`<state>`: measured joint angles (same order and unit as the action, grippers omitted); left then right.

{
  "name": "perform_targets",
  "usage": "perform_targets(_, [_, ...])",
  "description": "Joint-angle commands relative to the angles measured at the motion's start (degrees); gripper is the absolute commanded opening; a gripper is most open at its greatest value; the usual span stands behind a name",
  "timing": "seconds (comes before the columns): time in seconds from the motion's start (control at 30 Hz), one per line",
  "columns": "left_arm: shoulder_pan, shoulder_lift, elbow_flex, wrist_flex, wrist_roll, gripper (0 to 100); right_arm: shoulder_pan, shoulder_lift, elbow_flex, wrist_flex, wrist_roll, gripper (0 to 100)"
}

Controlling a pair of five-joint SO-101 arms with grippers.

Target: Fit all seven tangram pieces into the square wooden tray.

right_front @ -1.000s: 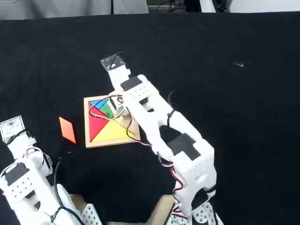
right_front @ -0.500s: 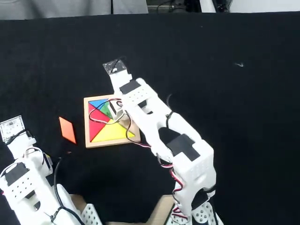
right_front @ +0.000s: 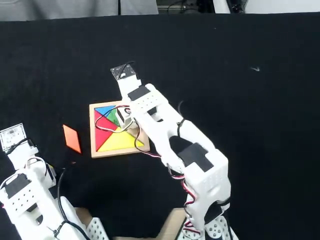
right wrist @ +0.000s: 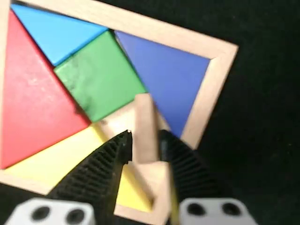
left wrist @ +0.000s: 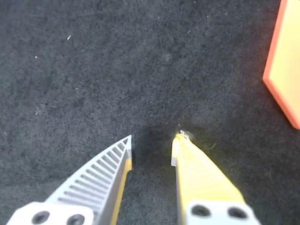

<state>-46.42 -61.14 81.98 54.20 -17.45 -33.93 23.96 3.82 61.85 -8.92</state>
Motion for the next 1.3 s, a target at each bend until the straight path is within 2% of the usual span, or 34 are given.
perform_targets(0.0, [0.6, -0.5, -0.1, -0.7, -0.2, 15, -1.1, -1.1, -1.6, 0.4, -0.2, 14.2])
perform_targets(0.53, [0.6, -0.5, -0.1, -0.8, -0.2, 15, -2.5, -8.0, -1.3, 2.5, -0.1, 11.8])
perform_targets(0.77, [0.6, -0.5, -0.1, -0.8, -0.2, 15, -5.9, -8.0, -1.5, 2.3, 0.0, 11.7])
perform_targets(1.13, [0.6, -0.5, -0.1, -0.9, -0.2, 15, 0.8, -10.0, -1.4, 2.6, 2.5, 10.9])
perform_targets(1.27, [0.6, -0.5, -0.1, -0.9, -0.1, 15, 5.4, -9.5, -0.2, 3.8, 6.6, 0.8])
